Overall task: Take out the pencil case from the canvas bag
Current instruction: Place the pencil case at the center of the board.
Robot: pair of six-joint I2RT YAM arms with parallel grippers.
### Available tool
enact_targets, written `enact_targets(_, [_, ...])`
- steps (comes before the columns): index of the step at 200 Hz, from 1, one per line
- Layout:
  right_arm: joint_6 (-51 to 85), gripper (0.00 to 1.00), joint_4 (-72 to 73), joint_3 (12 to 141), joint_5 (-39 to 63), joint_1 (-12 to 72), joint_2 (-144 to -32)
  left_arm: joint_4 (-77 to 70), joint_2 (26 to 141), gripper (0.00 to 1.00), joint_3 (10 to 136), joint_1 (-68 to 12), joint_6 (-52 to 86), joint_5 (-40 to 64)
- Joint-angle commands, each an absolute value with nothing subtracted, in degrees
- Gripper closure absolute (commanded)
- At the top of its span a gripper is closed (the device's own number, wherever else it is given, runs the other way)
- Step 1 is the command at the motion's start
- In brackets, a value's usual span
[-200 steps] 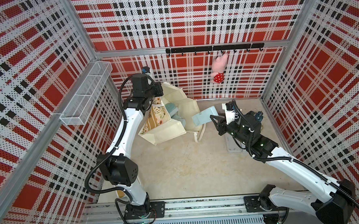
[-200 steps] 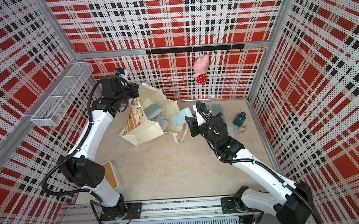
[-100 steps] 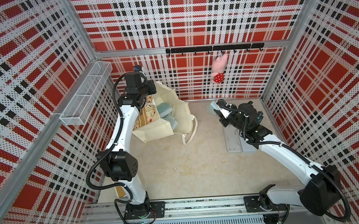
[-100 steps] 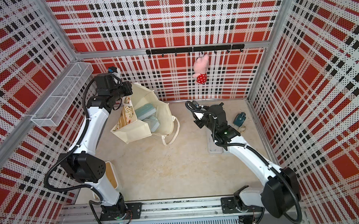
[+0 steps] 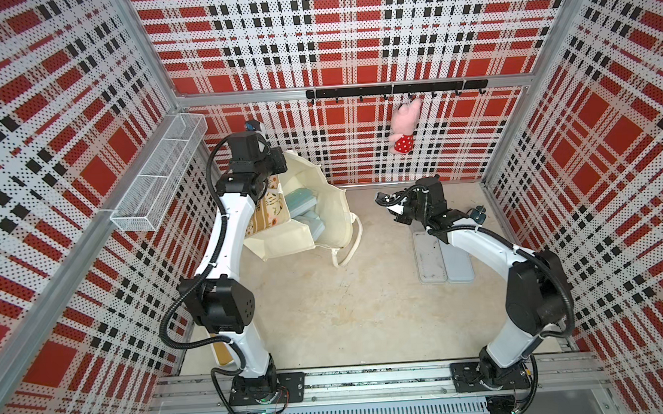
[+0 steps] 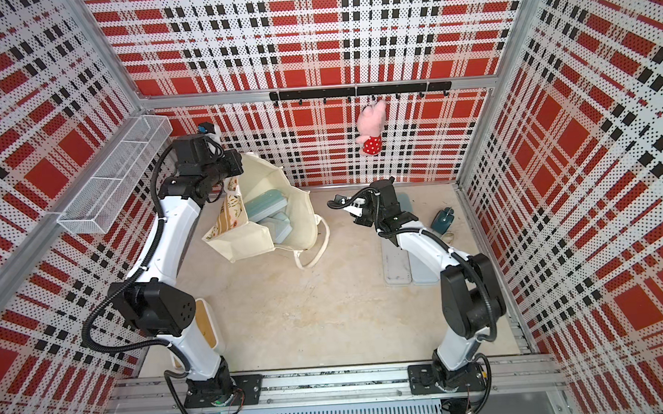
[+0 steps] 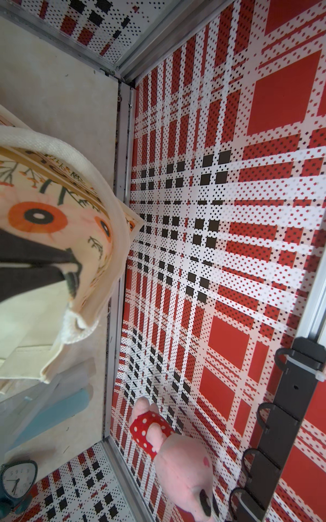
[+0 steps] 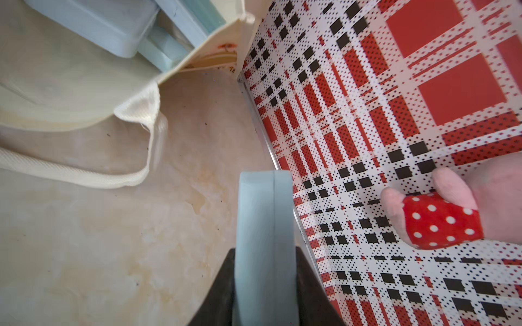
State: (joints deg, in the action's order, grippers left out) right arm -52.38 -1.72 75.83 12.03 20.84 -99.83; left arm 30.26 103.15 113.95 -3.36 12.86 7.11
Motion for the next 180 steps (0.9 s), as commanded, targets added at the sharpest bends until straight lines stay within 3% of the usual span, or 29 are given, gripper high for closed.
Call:
enact_targets(1, [-59.69, 1.00, -0.31, 79.13, 13.70, 19.47, -103.56, 25.11, 101.02, 1.00, 117.50, -3.62, 13.16, 7.64])
enact_targets(74, [-64.34, 1.00, 1.19, 85.17, 14.23, 19.18, -113.52, 27.07, 100.85, 1.00, 119.45, -4.53, 12.93, 6.70])
enact_targets(159, [-63.45, 0.67, 0.69, 78.59, 15.14, 19.21, -112.05, 27.00, 99.97, 1.00, 118.08, -4.48, 12.58, 6.24])
enact_targets(180, [-62.18, 0.49, 0.20, 75.52, 15.55, 19.24, -110.16, 26.64, 99.98, 1.00, 117.77, -4.48, 12.83, 6.59])
